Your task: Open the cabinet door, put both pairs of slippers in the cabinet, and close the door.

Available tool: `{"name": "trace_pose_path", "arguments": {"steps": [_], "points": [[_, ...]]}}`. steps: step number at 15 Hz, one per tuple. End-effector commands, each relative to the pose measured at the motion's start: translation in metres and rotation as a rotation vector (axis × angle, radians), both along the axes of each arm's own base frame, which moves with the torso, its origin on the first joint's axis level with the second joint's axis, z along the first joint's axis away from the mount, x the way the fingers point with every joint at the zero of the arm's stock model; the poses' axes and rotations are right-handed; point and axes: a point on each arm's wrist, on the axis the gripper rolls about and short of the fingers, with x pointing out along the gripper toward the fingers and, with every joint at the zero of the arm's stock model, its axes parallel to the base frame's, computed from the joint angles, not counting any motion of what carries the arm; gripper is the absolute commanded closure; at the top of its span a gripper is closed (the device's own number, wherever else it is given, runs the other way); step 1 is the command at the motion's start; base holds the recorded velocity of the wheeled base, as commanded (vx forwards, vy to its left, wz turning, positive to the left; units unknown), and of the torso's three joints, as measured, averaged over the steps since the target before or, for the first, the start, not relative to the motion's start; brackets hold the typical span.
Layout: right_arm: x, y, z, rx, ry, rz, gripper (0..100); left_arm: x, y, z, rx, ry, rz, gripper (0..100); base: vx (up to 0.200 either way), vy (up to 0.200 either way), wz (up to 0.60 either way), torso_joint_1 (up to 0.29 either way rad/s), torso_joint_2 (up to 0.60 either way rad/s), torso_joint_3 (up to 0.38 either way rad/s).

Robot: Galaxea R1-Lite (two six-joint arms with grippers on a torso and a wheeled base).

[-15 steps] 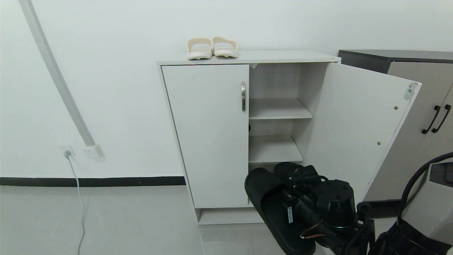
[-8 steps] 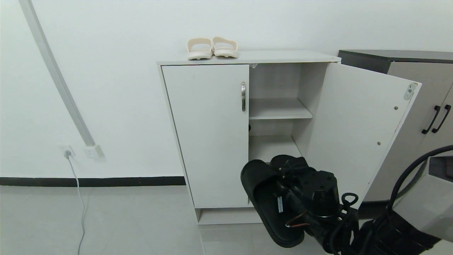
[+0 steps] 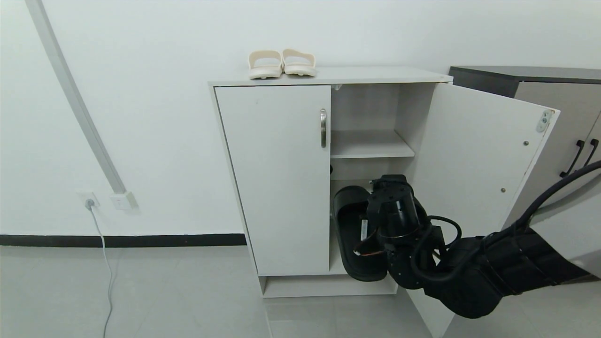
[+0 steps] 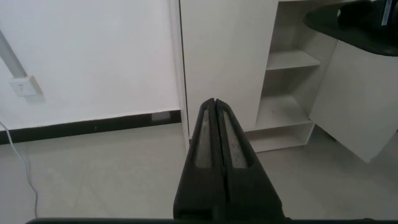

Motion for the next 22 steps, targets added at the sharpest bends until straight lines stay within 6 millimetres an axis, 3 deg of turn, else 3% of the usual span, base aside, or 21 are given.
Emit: {"name": "trace_pose_path", "arguments": {"steps": [1,7,14,22], "points": [[-0.004,0.002,0.006,0.012,-0.013,0.009,100,0.000,0.000,0.000,-0.001,0.004,0.000,100,0.000,0.000,0.00,0.000,0.00,0.000],[-0.013,0.004,0.010,0.013,-0.019,0.022,100,0.000,0.000,0.000,-0.003,0.002,0.000,100,0.000,-0.200,0.00,0.005,0.00,0.002],[-0.014,0.009,0.002,0.001,-0.001,0.041,100,0.000,0.000,0.000,-0.006,0.003,0.007,100,0.000,0.000,0.00,0.000,0.00,0.000],[0.011,-0.011,-0.036,-0.021,0.020,0.056,100,0.000,0.000,0.000,-0.006,0.004,0.007,100,0.000,0.000,0.00,0.000,0.00,0.000]]}}
